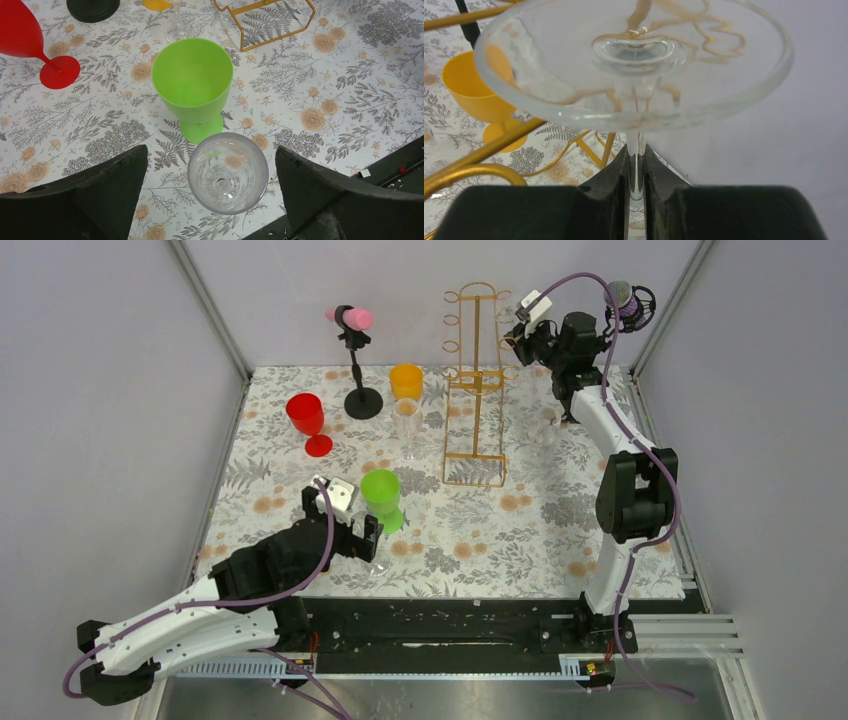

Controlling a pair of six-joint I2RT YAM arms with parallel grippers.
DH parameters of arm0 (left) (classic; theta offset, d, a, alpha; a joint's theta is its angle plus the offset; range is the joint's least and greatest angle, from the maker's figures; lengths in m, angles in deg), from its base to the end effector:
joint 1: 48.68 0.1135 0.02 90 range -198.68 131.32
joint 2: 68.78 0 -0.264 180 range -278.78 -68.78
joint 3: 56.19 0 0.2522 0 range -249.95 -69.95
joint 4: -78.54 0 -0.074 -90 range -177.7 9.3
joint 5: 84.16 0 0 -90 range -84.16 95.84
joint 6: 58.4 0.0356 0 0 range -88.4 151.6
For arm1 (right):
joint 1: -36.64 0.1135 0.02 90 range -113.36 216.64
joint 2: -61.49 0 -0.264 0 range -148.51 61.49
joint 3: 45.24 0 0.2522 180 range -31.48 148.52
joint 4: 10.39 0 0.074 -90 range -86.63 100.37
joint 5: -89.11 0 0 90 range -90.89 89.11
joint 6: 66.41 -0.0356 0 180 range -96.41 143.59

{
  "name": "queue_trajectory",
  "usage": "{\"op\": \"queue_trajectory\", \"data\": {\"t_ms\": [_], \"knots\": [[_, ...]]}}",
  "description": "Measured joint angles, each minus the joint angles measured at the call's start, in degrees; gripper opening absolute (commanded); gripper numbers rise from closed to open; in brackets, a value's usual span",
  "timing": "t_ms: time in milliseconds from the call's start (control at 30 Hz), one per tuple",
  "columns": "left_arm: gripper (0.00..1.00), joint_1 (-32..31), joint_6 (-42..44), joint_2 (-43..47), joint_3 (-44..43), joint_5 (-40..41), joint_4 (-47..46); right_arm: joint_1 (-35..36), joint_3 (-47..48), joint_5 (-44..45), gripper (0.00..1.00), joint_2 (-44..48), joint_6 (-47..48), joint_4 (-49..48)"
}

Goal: Place the wine glass upside down on the wine glass rack
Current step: Turn the wine glass upside down at the wine rack.

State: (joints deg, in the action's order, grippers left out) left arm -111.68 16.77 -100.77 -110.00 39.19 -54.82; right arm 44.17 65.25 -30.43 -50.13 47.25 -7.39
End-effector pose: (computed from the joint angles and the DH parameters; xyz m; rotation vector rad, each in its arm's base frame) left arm 0.0739 -0.1019 0.3036 0.4450 1.8908 -0.3215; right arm 0.4677 0.0795 0.3464 -0.8033 1.4269 0.2076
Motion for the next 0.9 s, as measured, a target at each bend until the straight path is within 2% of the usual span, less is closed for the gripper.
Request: {"op": "queue_trajectory", "data": {"t_ms": [233,533,900], "knots": [[0.99,0.00,0.00,0.00,0.00,0.00,0.00,-0.33,1.49,-0.94,0.00,0.00,-0.44,-0.11],[0.99,0.00,0.02,0.00,0.00,0.00,0.00,-0.57,1.79,3.48,0.00,-0.04,-1.16,0.39],[0.99,0.02,0.02,0.00,0.00,-0.02,0.00,-0.74,11.08,4.96,0.00,-3.96,-1.11,5.95]]}}
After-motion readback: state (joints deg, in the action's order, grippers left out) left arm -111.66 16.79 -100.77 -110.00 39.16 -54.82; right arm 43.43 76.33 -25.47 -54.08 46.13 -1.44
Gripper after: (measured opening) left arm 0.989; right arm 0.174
